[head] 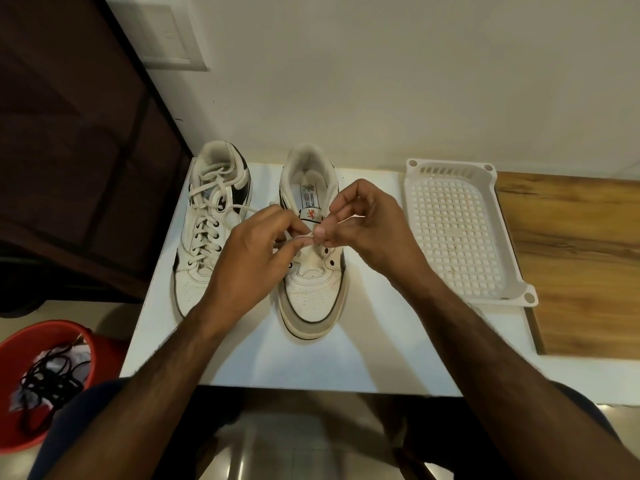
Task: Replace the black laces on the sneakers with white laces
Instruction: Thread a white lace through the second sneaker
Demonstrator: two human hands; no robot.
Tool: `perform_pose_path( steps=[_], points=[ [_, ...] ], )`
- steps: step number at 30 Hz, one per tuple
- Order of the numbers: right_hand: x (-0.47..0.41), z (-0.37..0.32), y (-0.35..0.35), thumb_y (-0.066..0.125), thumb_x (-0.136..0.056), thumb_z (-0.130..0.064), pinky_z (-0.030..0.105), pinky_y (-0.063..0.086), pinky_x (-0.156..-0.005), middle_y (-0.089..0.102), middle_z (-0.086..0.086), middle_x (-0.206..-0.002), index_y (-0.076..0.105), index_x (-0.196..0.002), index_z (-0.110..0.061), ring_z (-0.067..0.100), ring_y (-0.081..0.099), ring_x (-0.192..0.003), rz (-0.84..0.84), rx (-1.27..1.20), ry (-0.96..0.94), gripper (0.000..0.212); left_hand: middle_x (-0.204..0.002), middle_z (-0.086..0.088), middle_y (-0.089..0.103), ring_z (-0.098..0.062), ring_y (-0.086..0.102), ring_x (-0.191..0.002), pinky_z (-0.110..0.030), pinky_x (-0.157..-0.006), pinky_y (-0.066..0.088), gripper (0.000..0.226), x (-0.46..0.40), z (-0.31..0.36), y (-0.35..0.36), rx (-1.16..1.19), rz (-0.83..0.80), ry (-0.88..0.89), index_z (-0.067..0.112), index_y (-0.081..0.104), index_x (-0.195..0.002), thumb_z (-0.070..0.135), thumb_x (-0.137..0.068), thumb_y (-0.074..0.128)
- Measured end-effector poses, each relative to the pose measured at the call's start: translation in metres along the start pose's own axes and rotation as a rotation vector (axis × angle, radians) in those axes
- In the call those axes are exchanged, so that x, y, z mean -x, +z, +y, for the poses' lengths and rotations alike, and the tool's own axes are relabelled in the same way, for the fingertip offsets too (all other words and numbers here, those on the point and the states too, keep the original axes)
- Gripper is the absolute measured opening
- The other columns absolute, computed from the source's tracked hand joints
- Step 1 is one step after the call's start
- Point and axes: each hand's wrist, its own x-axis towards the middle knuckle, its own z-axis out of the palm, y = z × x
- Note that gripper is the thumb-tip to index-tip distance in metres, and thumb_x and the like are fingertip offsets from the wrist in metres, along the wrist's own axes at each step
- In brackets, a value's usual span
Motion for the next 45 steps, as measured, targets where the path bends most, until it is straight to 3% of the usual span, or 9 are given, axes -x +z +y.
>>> perform_pose_path(
  steps=[3,8,11,14,20,24,28,36,45],
  points=[
    [0.000,0.000,-0.004,0.081,-0.086,-0.024,0.030,0.059,-0.062,0.073,0.005,-0.072,0.062,-0.091,-0.004,0.021,0.074,-0.066,0.043,0.099,0.042,0.028,-0.087,0.005,0.062,0.000,0.056,-0.076,-0.010,-0.070,0.041,0.006,-0.001,-0.003,0.000,-0.002,-0.023,-0.009,0.010,0.068,-0.093,0.009,-0.091,0.074],
    [0.000,0.014,-0.005,0.076,-0.085,-0.048,0.033,0.056,-0.066,0.070,-0.002,-0.070,0.064,-0.080,-0.015,0.013,0.069,-0.070,0.012,0.665,0.196,0.035,-0.091,0.013,0.055,-0.008,0.058,-0.080,-0.033,-0.069,0.052,0.008,0.002,-0.013,0.000,-0.087,-0.124,0.037,0.014,0.073,-0.102,0.013,-0.094,0.071],
    [0.000,0.022,0.012,0.072,-0.080,-0.064,0.031,0.048,-0.058,0.067,-0.001,-0.075,0.062,-0.082,-0.013,0.018,0.065,-0.073,-0.043,0.832,0.264,0.052,-0.088,0.014,0.052,0.002,0.049,-0.082,-0.026,-0.064,0.045,0.009,0.002,-0.014,0.000,-0.147,-0.144,0.044,0.016,0.075,-0.095,0.025,-0.091,0.074],
    [-0.003,0.030,0.020,0.070,-0.077,-0.067,0.027,0.034,-0.052,0.061,-0.003,-0.079,0.055,-0.082,-0.017,0.019,0.061,-0.073,-0.038,0.920,0.291,0.053,-0.090,0.015,0.052,0.001,0.050,-0.089,-0.015,-0.065,0.038,0.007,0.002,-0.016,-0.001,-0.170,-0.151,0.037,0.017,0.077,-0.093,0.023,-0.089,0.077],
    [-0.005,0.032,0.021,0.064,-0.085,-0.049,0.028,0.031,-0.051,0.049,-0.001,-0.064,0.041,-0.065,-0.016,0.018,0.048,-0.058,-0.009,0.895,0.252,0.045,-0.089,0.010,0.056,-0.011,0.059,-0.074,-0.016,-0.056,0.036,0.009,0.004,-0.010,0.007,-0.223,-0.190,0.057,0.016,0.077,-0.093,0.023,-0.088,0.078],
    [-0.008,0.027,0.010,0.059,-0.088,-0.027,0.040,0.060,-0.066,0.070,0.014,-0.067,0.064,-0.076,0.003,0.031,0.071,-0.067,-0.076,0.641,0.324,0.032,-0.091,0.007,0.059,-0.015,0.063,-0.075,-0.030,-0.057,0.049,0.011,0.004,-0.009,0.012,-0.216,-0.166,0.030,0.017,0.079,-0.097,0.024,-0.088,0.078],
    [-0.006,0.021,0.001,0.055,-0.091,-0.012,0.027,0.055,-0.056,0.071,0.011,-0.067,0.065,-0.077,-0.002,0.022,0.071,-0.060,-0.143,0.443,0.399,0.021,-0.091,0.004,0.057,-0.017,0.061,-0.072,-0.027,-0.055,0.043,0.011,0.002,-0.007,0.016,-0.254,-0.176,0.027,0.019,0.078,-0.098,0.022,-0.088,0.076],
    [-0.006,0.029,-0.008,0.056,-0.091,-0.009,0.034,0.058,-0.065,0.070,0.012,-0.069,0.065,-0.092,0.006,0.026,0.068,-0.064,-0.153,0.312,0.424,0.018,-0.090,0.007,0.051,-0.014,0.056,-0.067,-0.028,-0.048,0.045,0.010,0.000,-0.005,0.024,-0.206,-0.205,0.059,0.021,0.080,-0.096,0.026,-0.088,0.078],
    [-0.005,0.030,-0.004,0.054,-0.092,-0.011,0.031,0.055,-0.062,0.069,0.009,-0.067,0.066,-0.090,0.002,0.022,0.067,-0.061,-0.157,0.356,0.402,0.018,-0.090,0.011,0.046,-0.014,0.056,-0.069,-0.028,-0.050,0.044,0.009,-0.004,-0.008,0.024,-0.199,-0.252,0.090,0.023,0.081,-0.092,0.025,-0.084,0.082]
  ],
)
